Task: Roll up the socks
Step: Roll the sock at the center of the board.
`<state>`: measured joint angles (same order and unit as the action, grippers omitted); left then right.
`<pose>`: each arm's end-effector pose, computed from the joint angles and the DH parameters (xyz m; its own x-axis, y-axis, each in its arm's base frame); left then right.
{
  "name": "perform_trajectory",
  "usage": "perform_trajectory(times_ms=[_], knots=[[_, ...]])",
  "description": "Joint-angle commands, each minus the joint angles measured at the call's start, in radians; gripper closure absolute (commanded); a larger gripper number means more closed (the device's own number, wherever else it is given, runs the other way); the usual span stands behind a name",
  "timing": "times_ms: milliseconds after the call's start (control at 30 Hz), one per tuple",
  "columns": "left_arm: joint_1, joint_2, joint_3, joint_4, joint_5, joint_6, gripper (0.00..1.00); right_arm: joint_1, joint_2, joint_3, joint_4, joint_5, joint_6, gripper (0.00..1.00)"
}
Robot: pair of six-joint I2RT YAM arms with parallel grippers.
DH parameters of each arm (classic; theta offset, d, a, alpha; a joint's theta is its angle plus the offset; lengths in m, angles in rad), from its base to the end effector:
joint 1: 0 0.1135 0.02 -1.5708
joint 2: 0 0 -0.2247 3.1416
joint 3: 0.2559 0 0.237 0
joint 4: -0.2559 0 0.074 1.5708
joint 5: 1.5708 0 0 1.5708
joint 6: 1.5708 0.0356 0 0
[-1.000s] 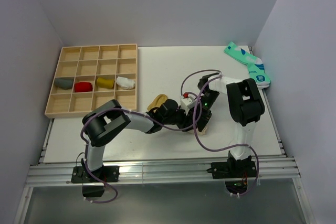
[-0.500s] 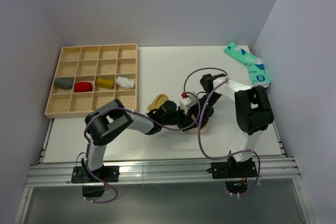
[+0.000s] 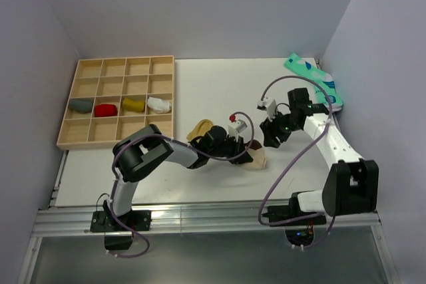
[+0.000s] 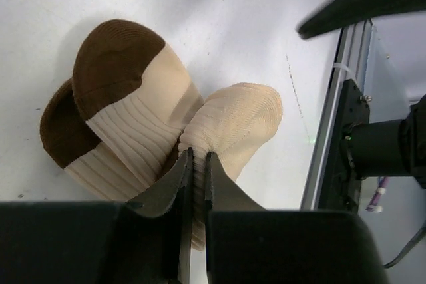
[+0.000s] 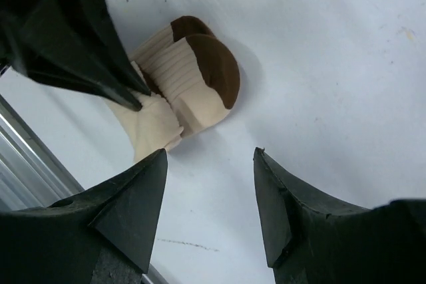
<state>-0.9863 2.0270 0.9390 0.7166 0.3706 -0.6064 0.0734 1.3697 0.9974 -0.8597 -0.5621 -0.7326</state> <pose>0.1981 -0.3227 0.1011 -0.7137 0.1160 -0.6908 0.6777 0.3638 -0.6391 0.2431 0.0369 0.2079 -0.5397 -0.6071 -0.5833 -0.8065 0.5715 0.1514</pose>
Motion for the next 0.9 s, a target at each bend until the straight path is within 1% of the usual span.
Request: perform_trajectory(times_ms=[0,33,67,100,133,167,200,267,400,467,633,867], knots=[[0.005,0.068,0.029,-0.212,0.028,-0.079,1.00,-0.014,-0.105,-0.071,0.065,-0.025,-0.065,0.38],[0.012,0.071,0.046,-0.220,0.057,-0.091,1.00,-0.015,-0.132,-0.091,0.076,-0.025,-0.080,0.37],[0.012,0.073,0.056,-0.255,0.057,-0.107,1.00,-0.014,-0.193,-0.132,0.083,-0.022,-0.099,0.37],[0.015,0.081,0.070,-0.276,0.060,-0.137,1.00,-0.012,-0.220,-0.155,0.093,-0.019,-0.120,0.36],[0.021,0.082,0.087,-0.292,0.085,-0.153,1.00,-0.009,-0.257,-0.180,0.120,-0.009,-0.163,0.35],[0.026,0.094,0.095,-0.314,0.100,-0.171,1.00,-0.004,-0.314,-0.228,0.137,-0.006,-0.184,0.34],[0.031,0.098,0.102,-0.322,0.114,-0.196,1.00,-0.003,-0.345,-0.253,0.157,0.001,-0.230,0.33],[0.041,0.111,0.131,-0.362,0.140,-0.216,1.00,0.009,-0.404,-0.310,0.178,0.010,-0.260,0.31],[0.054,0.131,0.184,-0.465,0.180,-0.246,1.00,0.048,-0.429,-0.359,0.180,0.005,-0.330,0.30],[0.063,0.148,0.210,-0.486,0.194,-0.256,1.00,0.065,-0.428,-0.378,0.183,0.007,-0.358,0.30],[0.086,0.179,0.254,-0.543,0.237,-0.263,1.00,0.161,-0.403,-0.408,0.212,0.037,-0.383,0.30],[0.112,0.202,0.256,-0.534,0.257,-0.280,1.00,0.270,-0.368,-0.476,0.317,0.126,-0.375,0.29]])
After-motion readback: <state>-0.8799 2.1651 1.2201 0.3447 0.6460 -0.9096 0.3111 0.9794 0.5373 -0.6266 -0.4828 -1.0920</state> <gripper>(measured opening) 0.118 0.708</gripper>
